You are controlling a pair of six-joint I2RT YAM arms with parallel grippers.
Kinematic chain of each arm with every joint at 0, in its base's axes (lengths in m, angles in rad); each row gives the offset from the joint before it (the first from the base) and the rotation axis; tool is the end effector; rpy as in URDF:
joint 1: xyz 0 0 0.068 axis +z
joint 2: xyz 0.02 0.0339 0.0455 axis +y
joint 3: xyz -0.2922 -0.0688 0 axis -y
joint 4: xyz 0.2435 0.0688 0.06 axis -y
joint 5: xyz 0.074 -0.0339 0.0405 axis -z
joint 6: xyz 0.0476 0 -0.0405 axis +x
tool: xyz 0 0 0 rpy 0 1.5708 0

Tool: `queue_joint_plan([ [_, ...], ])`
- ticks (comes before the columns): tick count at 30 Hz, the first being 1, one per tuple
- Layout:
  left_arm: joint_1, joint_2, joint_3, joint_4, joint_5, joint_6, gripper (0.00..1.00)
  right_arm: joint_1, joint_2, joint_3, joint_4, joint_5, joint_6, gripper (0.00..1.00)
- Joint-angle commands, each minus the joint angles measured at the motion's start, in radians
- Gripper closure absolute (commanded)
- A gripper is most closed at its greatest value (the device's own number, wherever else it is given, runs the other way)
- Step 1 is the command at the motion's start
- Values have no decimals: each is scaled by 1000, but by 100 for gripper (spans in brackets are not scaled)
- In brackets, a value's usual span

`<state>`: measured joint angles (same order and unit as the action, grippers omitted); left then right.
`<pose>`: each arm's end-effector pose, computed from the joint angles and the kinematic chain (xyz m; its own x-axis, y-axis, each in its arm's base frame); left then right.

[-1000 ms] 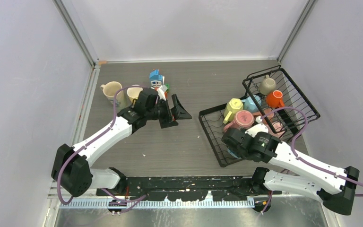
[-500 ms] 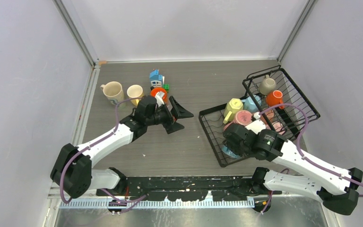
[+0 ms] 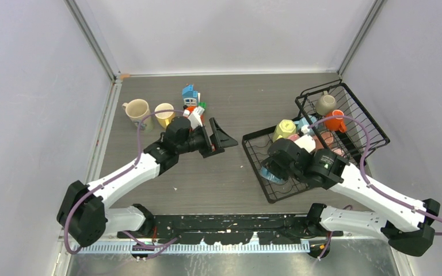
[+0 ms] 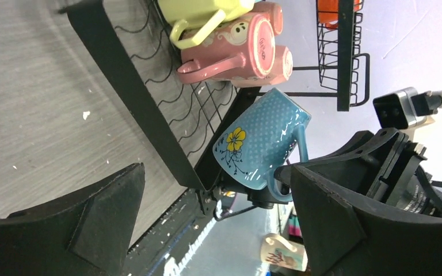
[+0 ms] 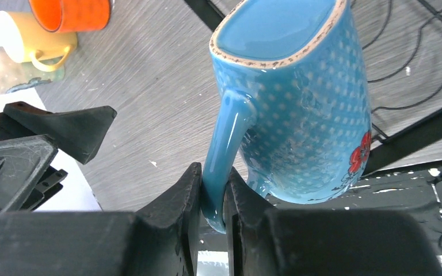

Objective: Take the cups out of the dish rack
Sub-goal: Place the cup into the cup.

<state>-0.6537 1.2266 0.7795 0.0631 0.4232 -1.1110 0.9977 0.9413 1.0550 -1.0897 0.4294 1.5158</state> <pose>0.2070 -0.1832 0.2934 -0.8997 -0.3400 -0.2736 0.1137 0.4226 -0.8992 0.0973 0.1143 0.3398 -0.6612 0.6497 -0.3751 0.4134 0.7328 0.5405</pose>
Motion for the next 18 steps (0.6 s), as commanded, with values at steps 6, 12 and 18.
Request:
queue_joint_plan([
  [6,-3,-73,-34,129,-40,170,4,-102,80,131,197,-104,-107,99],
  [12,-4,-100,-45,131,-57,274,5,-195,100,149,252,-210,-135,99],
  [18,-38,-121,-52,156,-107,411,7,-259,107,152,287,-304,-139,99],
])
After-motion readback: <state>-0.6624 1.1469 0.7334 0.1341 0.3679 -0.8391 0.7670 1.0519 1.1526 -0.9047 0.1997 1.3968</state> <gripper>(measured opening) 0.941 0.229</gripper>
